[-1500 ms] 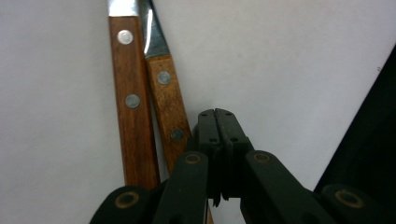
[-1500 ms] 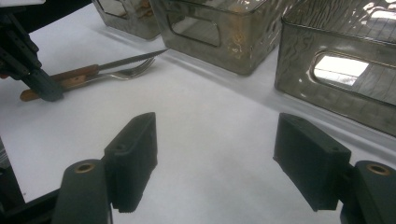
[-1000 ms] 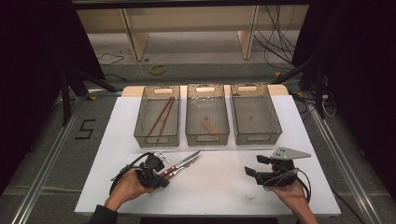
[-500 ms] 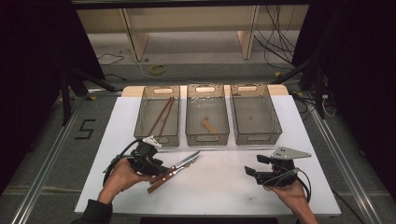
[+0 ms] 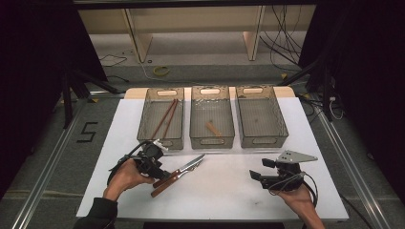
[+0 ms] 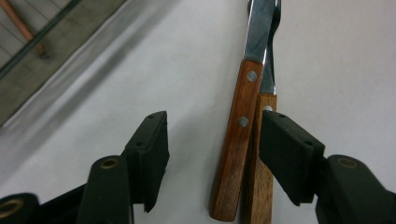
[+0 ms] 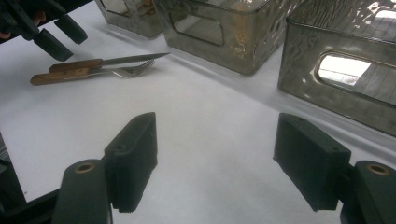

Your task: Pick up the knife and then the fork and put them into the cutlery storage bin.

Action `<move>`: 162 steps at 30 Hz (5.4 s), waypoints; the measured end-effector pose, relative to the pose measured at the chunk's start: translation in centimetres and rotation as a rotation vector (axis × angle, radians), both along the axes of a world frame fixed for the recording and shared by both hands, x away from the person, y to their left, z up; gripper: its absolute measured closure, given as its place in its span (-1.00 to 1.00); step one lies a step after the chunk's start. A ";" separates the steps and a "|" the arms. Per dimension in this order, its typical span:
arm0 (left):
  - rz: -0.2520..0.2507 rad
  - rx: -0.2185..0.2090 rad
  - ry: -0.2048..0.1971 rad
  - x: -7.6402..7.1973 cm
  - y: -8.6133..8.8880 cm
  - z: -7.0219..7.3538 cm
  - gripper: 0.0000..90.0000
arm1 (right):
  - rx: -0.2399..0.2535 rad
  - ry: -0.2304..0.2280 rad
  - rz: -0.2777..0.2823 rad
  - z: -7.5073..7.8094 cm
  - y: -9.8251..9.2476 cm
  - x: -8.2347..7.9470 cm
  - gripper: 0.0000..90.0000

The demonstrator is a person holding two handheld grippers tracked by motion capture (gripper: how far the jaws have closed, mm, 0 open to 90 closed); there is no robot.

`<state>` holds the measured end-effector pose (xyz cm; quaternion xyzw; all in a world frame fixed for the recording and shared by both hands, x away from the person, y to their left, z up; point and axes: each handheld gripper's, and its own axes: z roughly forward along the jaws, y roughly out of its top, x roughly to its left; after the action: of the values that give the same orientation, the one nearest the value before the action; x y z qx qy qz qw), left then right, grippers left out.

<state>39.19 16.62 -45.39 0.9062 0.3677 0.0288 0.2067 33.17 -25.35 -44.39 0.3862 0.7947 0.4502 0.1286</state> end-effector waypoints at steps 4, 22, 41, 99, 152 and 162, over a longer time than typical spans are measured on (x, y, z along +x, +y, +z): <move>-0.024 0.007 0.017 -0.1 -0.3 -0.4 0.03 | -0.001 0.000 0.000 0.0 0.0 0.0 -0.31; -0.124 0.070 0.024 -0.2 -1.3 -1.6 0.56 | -0.003 0.003 0.000 0.0 0.0 0.1 -0.31; -0.130 0.055 -0.031 -0.5 -1.2 -1.4 0.68 | -0.001 0.002 0.001 0.0 -0.1 0.0 -0.31; -0.480 -0.003 -0.074 -5.5 -10.4 1.8 0.68 | -0.333 -0.151 0.531 0.6 12.4 -1.3 -0.09; -0.419 -0.119 -0.063 -4.1 -8.4 3.9 0.01 | -0.594 -0.345 0.651 -1.6 13.3 -3.1 0.73; -0.231 -0.165 -0.162 -3.3 -5.8 4.2 -0.36 | -0.580 -0.326 0.558 -1.0 11.1 -1.6 0.73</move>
<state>35.90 10.81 -41.14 0.9171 0.2444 0.0476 0.3113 31.56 -14.21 -45.39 0.0285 0.9315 0.2811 0.2291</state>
